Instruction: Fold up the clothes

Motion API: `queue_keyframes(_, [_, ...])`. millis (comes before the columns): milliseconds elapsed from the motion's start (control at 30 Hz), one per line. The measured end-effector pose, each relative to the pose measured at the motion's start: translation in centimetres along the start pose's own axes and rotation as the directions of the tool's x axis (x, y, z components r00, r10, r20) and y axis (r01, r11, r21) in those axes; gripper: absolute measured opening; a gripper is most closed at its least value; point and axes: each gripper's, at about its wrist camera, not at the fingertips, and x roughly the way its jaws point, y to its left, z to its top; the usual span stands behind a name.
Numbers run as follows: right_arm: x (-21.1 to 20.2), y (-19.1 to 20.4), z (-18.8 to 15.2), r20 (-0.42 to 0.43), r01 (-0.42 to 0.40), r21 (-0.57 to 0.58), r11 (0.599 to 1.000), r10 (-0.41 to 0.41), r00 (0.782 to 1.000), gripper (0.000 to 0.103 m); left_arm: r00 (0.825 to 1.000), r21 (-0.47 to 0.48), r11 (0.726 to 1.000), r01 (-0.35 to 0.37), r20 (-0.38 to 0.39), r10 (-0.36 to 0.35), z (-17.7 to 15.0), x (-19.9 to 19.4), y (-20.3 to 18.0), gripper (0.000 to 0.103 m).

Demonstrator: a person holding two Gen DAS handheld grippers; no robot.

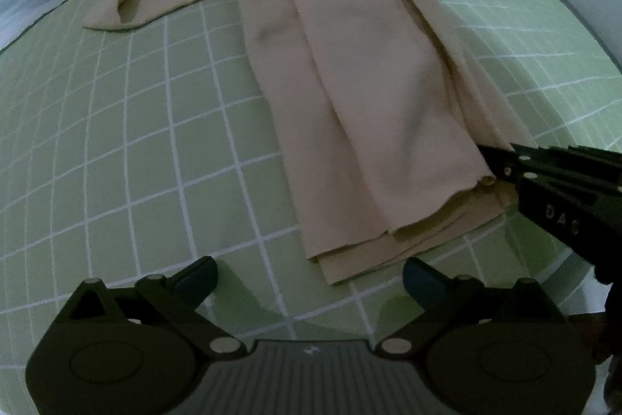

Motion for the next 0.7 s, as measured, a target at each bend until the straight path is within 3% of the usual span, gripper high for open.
queue_keyframes(133, [-0.1,-0.6,0.1,-0.019,-0.044,0.089,0.995,0.046,0.999,0.020,1.000,-0.011,1.000,0.024,0.000,-0.024,0.3,0.2,0.6,0.101])
queue_keyframes(200, [-0.1,-0.8,0.2,-0.030,-0.077,0.141,0.987,0.082,0.996,0.031,0.998,-0.041,0.998,0.055,0.001,-0.055,0.6,0.2,1.4,0.101])
queue_keyframes(267, [-0.1,-1.2,0.4,-0.042,-0.120,0.202,0.972,0.131,0.991,0.051,0.995,-0.084,0.992,0.097,0.006,-0.097,0.9,0.1,2.4,0.101])
queue_keyframes(400, [0.0,-1.8,1.4,-0.050,-0.153,0.276,0.949,0.174,0.984,0.061,0.984,-0.203,0.963,0.179,0.028,-0.177,1.4,-0.4,5.0,0.101])
queue_keyframes(533, [-0.8,-2.4,3.0,0.000,-0.158,0.300,0.941,0.166,0.986,0.080,0.986,-0.309,0.937,0.162,0.094,-0.139,2.5,-1.5,8.2,0.101])
queue_keyframes(700, [-0.4,-3.7,6.0,0.092,-0.135,0.315,0.939,0.111,0.990,0.086,0.986,-0.429,0.893,0.135,0.149,-0.077,4.3,-2.0,12.5,0.101])
